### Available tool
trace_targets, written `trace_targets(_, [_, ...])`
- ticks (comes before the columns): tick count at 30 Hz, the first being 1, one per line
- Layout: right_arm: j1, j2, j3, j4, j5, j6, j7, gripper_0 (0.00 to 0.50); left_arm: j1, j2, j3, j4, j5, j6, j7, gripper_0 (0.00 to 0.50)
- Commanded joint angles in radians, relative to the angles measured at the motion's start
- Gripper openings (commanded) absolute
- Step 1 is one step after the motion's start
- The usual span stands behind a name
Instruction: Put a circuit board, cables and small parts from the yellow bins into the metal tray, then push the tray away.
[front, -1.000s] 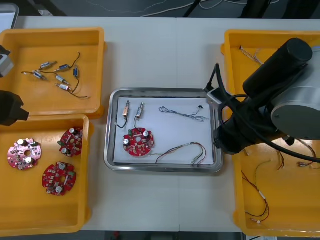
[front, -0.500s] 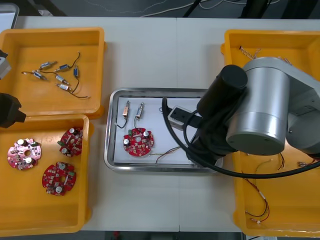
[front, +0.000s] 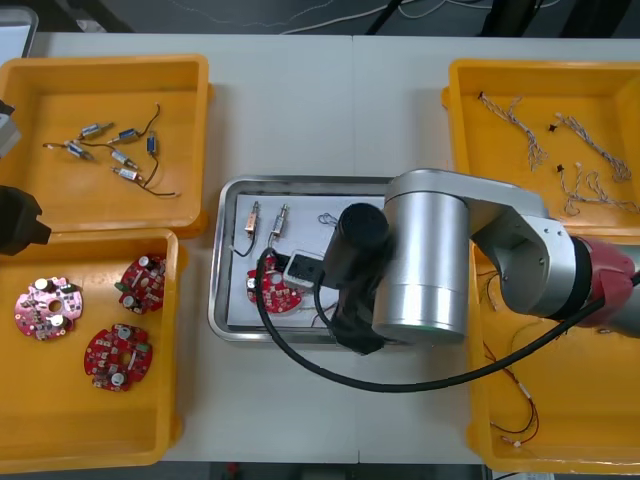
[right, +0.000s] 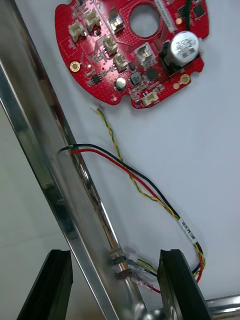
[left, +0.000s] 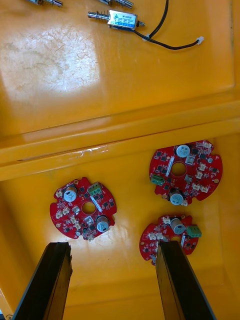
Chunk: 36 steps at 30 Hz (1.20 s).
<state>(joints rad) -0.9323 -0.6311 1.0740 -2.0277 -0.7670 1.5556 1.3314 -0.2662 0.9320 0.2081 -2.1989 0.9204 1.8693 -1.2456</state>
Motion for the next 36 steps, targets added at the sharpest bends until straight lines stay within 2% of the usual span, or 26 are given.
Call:
trace_targets(1, [-0.077, 0.042, 0.092, -0.003, 0.029, -0.009, 0.022, 0.500, 0.016, 0.045, 0.028, -0.024, -0.009, 0.007, -0.026, 0.500])
trace_targets(12, [-0.108, 0.079, 0.205, 0.000, 0.097, -0.057, 0.023, 0.500, 0.018, 0.045, 0.028, -0.024, -0.014, 0.021, -0.026, 0.500])
trace_targets(19, [-0.108, 0.087, 0.234, 0.009, 0.109, -0.078, 0.023, 0.500, 0.018, 0.045, 0.028, -0.024, -0.014, 0.021, -0.026, 0.500])
trace_targets(36, [-0.103, 0.168, 0.259, 0.144, 0.137, -0.080, 0.031, 0.500, 0.018, 0.045, 0.028, -0.024, -0.014, 0.021, -0.026, 0.500])
